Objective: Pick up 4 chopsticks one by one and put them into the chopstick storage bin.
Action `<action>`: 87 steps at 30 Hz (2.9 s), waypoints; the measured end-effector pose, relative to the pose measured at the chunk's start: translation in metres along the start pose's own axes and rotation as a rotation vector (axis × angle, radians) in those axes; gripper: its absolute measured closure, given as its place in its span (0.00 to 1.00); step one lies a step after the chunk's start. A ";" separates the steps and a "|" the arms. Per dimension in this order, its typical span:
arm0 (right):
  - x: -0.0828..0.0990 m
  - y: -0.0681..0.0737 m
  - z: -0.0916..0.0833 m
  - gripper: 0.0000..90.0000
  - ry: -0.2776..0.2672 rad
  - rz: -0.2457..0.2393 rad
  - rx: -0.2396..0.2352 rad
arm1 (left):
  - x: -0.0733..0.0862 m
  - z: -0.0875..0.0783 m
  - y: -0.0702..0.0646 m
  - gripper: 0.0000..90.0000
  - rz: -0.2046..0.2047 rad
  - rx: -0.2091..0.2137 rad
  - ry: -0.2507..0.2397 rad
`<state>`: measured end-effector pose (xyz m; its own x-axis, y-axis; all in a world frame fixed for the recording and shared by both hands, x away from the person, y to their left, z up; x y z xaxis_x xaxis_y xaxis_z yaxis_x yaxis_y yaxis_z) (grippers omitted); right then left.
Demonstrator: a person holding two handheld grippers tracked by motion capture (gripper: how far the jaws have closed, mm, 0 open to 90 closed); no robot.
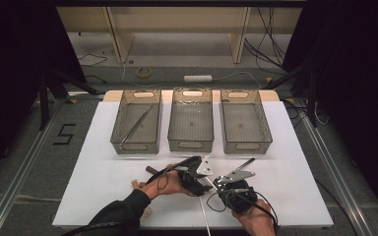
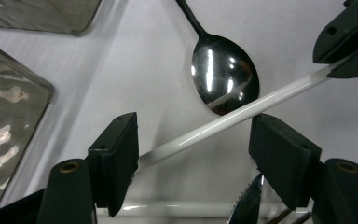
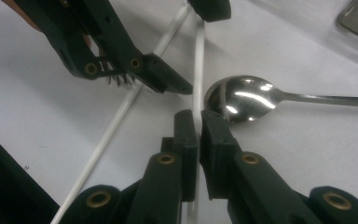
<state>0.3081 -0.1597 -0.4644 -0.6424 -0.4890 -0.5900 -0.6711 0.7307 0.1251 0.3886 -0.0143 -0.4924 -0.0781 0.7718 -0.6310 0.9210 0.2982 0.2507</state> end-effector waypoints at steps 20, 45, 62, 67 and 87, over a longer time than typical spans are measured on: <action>-0.003 -0.005 -0.005 0.95 0.007 -0.025 -0.046 | -0.010 -0.001 -0.011 0.61 0.157 0.036 -0.025; -0.015 -0.031 -0.041 0.68 -0.129 -0.098 -0.100 | -0.046 -0.024 -0.022 0.93 0.446 0.005 0.051; -0.018 -0.035 -0.082 0.38 -0.429 -0.025 -0.005 | -0.040 -0.051 0.018 0.93 0.159 -0.093 0.082; -0.008 -0.033 -0.076 0.37 -0.426 -0.005 -0.006 | -0.032 -0.065 0.034 0.93 0.027 -0.126 0.072; 0.008 -0.010 -0.035 0.35 -0.318 -0.001 -0.055 | 0.003 -0.131 0.107 0.93 -0.354 -0.282 0.019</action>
<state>0.2970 -0.1879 -0.4430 -0.5002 -0.3099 -0.8085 -0.6960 0.6994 0.1625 0.4370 0.0939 -0.3710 -0.3790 0.6038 -0.7013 0.6965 0.6851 0.2134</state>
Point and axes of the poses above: each handheld gripper's, and its own axes: z roughly forward along the jaws, x roughly out of its underside, y roughly to its left, the point moved 2 cm from there along z, roughly forward along the jaws, and after that the axes turned 8 degrees about -x, right-handed, at the moved point
